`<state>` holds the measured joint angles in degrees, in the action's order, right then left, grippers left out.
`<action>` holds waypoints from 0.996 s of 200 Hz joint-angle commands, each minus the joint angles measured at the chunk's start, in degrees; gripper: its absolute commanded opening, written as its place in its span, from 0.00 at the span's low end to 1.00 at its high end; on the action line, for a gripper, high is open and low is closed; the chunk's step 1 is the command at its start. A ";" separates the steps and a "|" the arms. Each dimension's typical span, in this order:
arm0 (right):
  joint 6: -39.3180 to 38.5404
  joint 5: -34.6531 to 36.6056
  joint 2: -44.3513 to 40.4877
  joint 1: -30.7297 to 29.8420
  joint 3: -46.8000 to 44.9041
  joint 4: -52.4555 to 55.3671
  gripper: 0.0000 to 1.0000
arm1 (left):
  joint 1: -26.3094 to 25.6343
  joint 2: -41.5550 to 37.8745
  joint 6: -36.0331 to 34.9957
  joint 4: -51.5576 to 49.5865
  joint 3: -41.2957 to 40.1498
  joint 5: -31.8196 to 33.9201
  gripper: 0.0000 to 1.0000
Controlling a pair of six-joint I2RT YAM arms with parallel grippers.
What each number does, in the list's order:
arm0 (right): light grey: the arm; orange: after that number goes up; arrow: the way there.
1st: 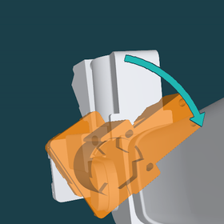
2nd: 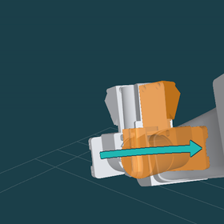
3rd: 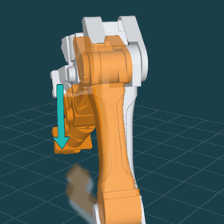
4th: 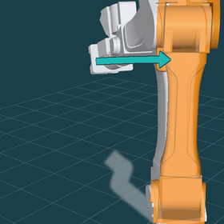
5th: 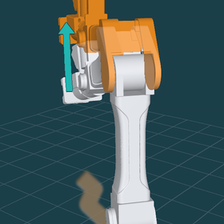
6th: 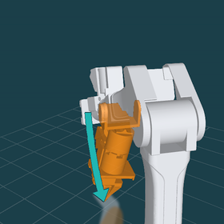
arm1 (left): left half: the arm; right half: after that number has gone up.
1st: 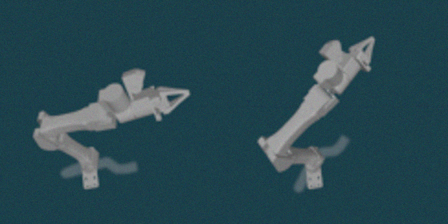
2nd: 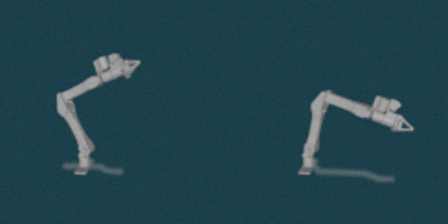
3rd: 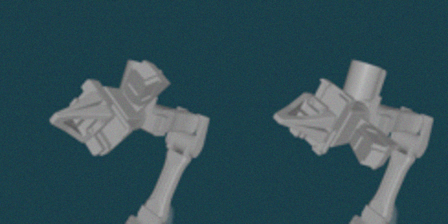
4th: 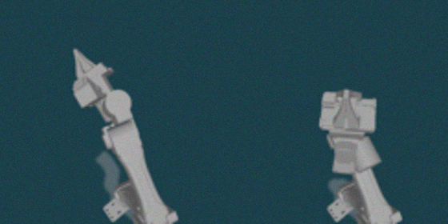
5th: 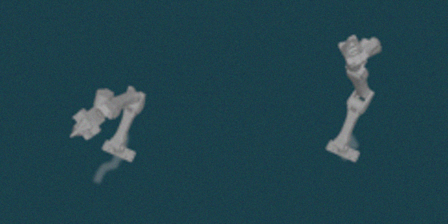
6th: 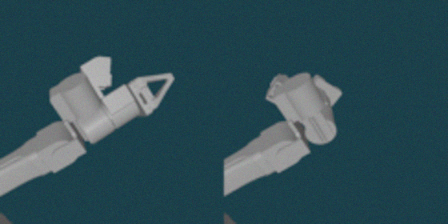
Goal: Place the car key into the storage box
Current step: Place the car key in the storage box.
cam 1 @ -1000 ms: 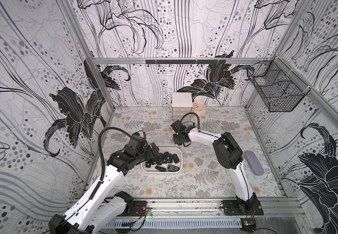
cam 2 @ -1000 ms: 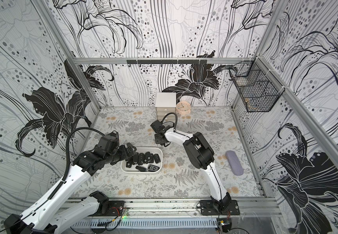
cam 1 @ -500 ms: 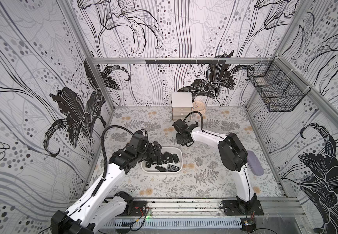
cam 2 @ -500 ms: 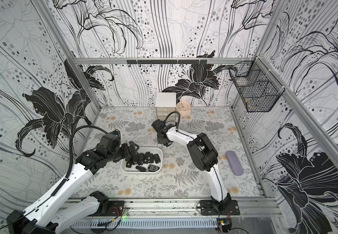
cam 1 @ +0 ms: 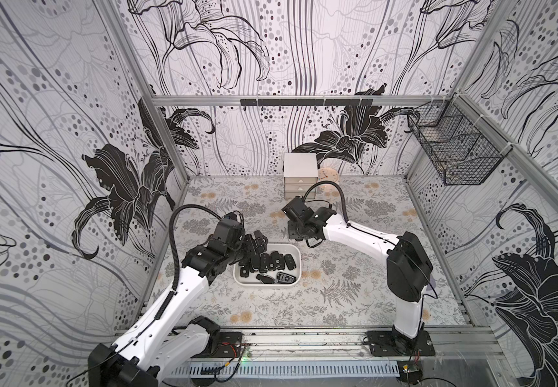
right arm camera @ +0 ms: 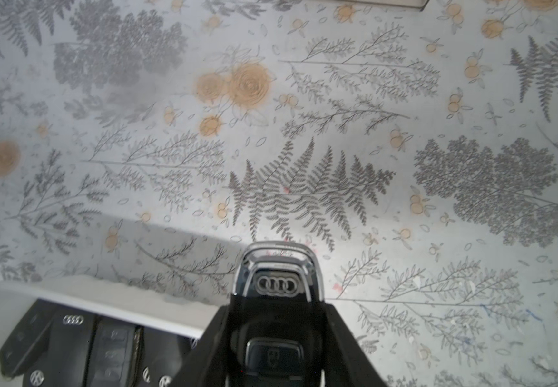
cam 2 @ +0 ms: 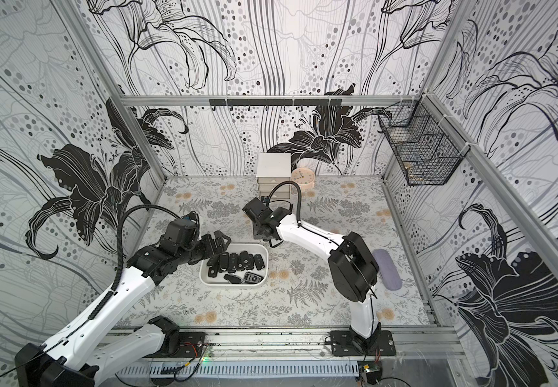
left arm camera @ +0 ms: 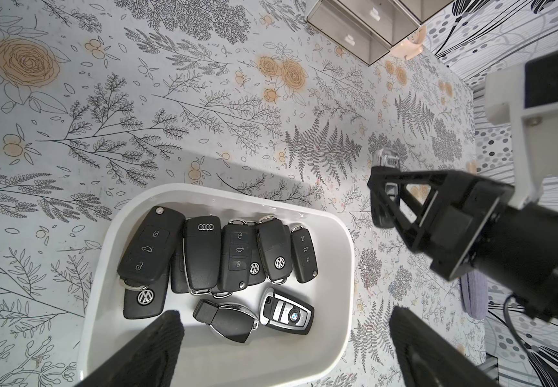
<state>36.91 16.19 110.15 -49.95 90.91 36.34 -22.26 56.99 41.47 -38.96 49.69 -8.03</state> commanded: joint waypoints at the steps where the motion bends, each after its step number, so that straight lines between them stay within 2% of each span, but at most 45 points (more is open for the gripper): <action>1: 4.29 1.71 -2.69 -2.93 -1.94 2.16 0.41 | 1.72 -0.55 -1.84 1.12 1.74 0.53 0.99; 55: 7.91 1.04 -1.90 -7.29 -4.38 2.16 0.41 | 5.12 -2.69 -2.45 -0.51 2.12 1.73 0.99; 133: 10.53 -1.49 2.68 -9.01 -4.48 1.03 0.41 | 6.54 -2.49 -2.80 -1.11 1.86 0.57 0.99; 199: 12.37 0.02 6.46 -9.21 -4.30 1.37 0.41 | 7.04 -2.13 -2.90 -1.20 1.81 -0.10 0.99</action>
<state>47.42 14.63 115.04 -59.02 86.87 37.08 -15.79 54.89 40.07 -40.71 49.98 -7.62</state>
